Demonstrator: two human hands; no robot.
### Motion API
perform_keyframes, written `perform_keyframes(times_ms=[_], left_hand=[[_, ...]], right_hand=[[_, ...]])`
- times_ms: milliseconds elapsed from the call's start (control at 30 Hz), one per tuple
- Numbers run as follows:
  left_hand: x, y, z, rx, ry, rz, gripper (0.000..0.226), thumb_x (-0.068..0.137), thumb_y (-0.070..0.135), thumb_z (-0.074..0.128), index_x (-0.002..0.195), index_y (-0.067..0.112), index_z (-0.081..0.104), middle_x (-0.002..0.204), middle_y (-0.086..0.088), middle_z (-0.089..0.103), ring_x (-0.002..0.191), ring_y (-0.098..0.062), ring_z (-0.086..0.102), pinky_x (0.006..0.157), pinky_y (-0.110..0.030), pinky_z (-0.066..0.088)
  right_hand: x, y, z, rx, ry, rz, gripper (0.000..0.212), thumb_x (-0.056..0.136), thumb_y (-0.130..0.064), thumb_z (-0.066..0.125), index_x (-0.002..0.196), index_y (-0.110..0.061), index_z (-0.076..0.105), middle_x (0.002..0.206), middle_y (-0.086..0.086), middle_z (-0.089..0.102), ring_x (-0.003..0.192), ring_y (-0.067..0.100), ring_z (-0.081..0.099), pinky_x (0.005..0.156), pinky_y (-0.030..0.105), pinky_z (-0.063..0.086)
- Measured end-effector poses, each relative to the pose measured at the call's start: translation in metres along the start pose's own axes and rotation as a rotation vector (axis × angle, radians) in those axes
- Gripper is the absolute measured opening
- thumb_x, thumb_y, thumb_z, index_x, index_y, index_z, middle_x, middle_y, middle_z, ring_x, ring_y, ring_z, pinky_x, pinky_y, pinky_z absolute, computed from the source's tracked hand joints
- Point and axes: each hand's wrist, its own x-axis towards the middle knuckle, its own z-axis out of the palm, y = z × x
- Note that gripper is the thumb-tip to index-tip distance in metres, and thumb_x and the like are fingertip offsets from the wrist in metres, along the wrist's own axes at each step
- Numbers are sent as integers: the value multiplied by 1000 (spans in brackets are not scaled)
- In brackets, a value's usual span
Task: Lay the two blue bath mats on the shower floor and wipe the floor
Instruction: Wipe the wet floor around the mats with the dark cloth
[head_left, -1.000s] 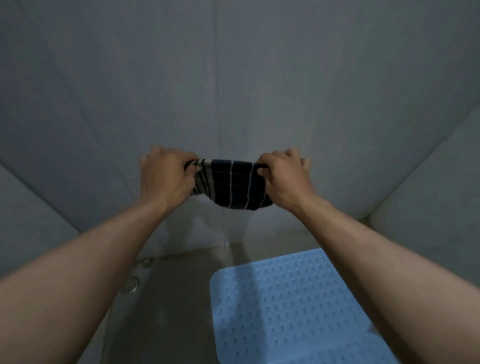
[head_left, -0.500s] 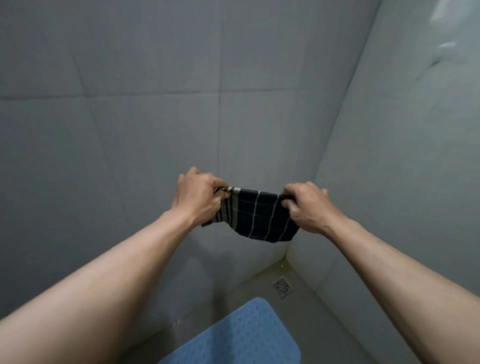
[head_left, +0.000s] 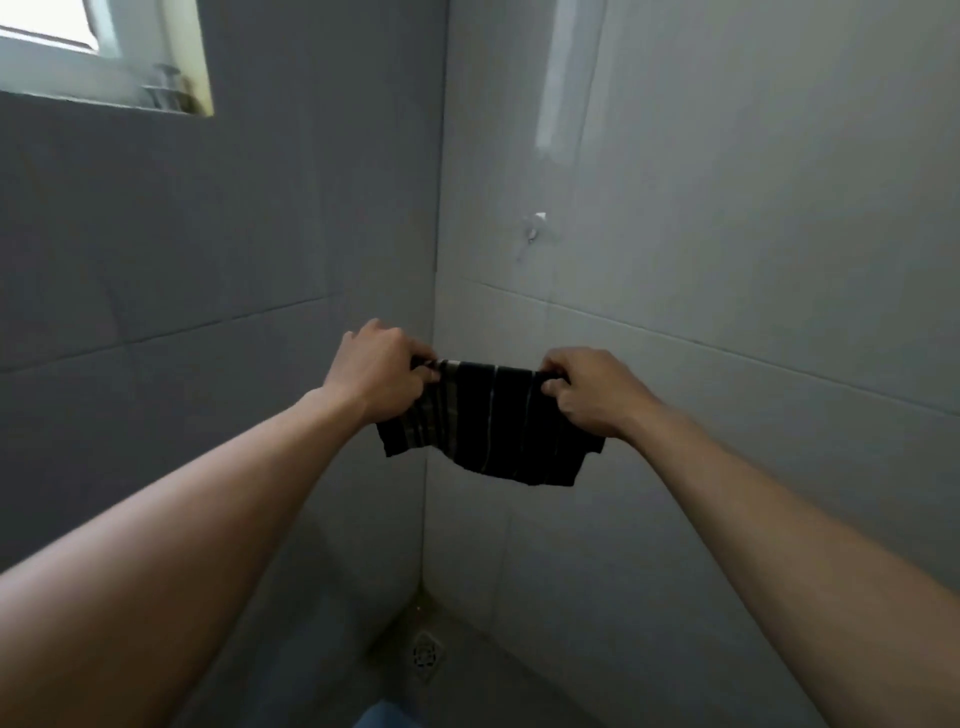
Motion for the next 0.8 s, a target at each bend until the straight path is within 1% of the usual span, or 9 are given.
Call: perform_keyframes(times_ms=[100,200,267,367,467,567,633,700,800], left_hand=[[44,35,3,-83,-40,13,14,89,30,64,93,26,77,72,4,63,84,-28,64,70,-34,48],[82,61,7,-122,-74,-1,18,91,26,62,101,20,76,90,-2,72,86,-26,66,74,-33,53],[104,69,9,-124,-65,0,19,92,25,61,102,19,76,93,-4,73,85,-26,66,73,-31,52],[134,68,13,-105,-55,16,18,92,23,60,100,18,75,91,-4,73,82,-24,65,72,-30,51],[162,54,21,-106,2,40,18,92,19,60,99,14,75,91,-5,73,79,-22,63,70,-28,47],[191,37,36,-85,102,117,17,91,12,58,98,8,73,93,-9,70,83,-27,65,73,-33,50],[211,25,45,-107,159,172,15,90,6,56,101,11,64,97,-9,64,81,-29,62,73,-39,51],[232,16,53,-79,154,241,21,89,1,52,103,18,52,104,-6,57,77,-29,58,67,-41,52],[265,-1,67,58,112,335,30,85,-3,52,106,15,62,115,-7,52,79,-31,60,66,-45,54]], right_hand=[[17,36,-32,57,43,5,14,92,-20,53,93,-34,59,105,2,68,98,25,61,90,41,49],[36,65,-53,88,67,-7,16,94,-16,52,100,-28,59,104,2,66,92,23,61,80,36,51],[52,78,-61,84,89,-24,15,94,-14,51,101,-25,59,103,3,66,89,22,60,74,34,49],[81,90,-64,75,110,-25,14,94,-15,52,100,-24,59,104,3,66,90,22,59,73,32,46],[113,93,-61,74,124,-40,14,94,-13,51,101,-22,60,105,1,63,93,21,59,77,35,50],[146,90,-55,27,191,-89,15,93,-8,51,102,-18,58,107,2,58,92,22,57,81,40,51],[168,86,-50,-12,248,-130,22,90,-3,49,102,-22,49,103,0,56,84,23,55,71,41,50],[192,84,-47,-89,264,-176,31,85,2,47,102,-24,43,99,0,52,80,25,52,62,37,44],[228,88,-42,-230,231,-206,32,84,2,46,103,-22,56,103,0,51,92,24,51,69,31,39]])
